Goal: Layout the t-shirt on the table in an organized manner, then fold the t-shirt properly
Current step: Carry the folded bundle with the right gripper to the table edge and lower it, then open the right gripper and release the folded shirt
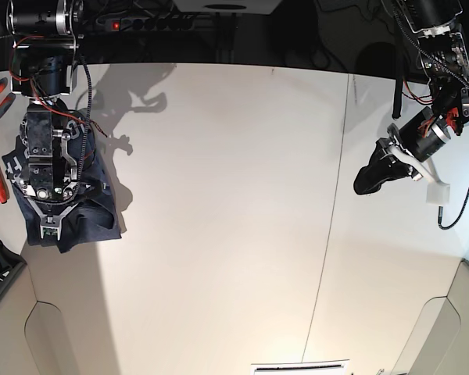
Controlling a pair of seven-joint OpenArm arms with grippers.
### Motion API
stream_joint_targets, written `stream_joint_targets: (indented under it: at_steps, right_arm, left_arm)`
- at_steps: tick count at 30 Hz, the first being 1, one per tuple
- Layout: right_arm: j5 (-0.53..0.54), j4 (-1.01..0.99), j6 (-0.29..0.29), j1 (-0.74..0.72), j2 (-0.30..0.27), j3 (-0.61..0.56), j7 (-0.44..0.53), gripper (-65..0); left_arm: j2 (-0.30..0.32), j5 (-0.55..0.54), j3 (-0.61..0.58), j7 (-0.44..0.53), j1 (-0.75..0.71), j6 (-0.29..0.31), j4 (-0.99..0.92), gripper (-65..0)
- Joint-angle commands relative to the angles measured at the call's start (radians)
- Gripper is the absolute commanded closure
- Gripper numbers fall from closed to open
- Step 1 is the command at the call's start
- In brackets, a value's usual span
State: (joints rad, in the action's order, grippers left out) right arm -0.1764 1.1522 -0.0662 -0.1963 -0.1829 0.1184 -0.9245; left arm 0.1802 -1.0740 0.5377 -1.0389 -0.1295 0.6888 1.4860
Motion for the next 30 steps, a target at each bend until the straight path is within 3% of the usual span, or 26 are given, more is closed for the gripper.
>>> stream_joint_targets:
  at_steps: [1,12,20,24,30]
  right_arm:
    - [0.017,0.012,0.003,0.007,-0.003,0.005,-0.069,0.0]
    - [-0.001,0.484,0.003,0.005,-0.003,0.005,0.011,0.0]
    - [-0.051,0.715,0.038,0.032,-0.005,0.005,-0.037,0.0]
    - [-0.048,0.777,0.054,0.149,-0.005,0.005,-0.043,0.0]
    - [0.036,0.888,0.132,0.414,-0.018,0.005,-0.072,0.0]
  left_arm:
    - [0.011,-0.024,0.004,0.018,0.01,0.009,0.018,0.0]
    - [0.011,-0.025,0.004,0.019,0.01,0.009,0.018,0.0]
    - [0.011,-0.037,0.004,0.006,0.006,0.009,0.018,0.0]
    - [0.023,-0.073,0.005,-0.058,-0.028,0.009,0.018,0.0]
    - [0.081,-0.318,0.007,-0.301,-0.132,0.009,0.019,0.0]
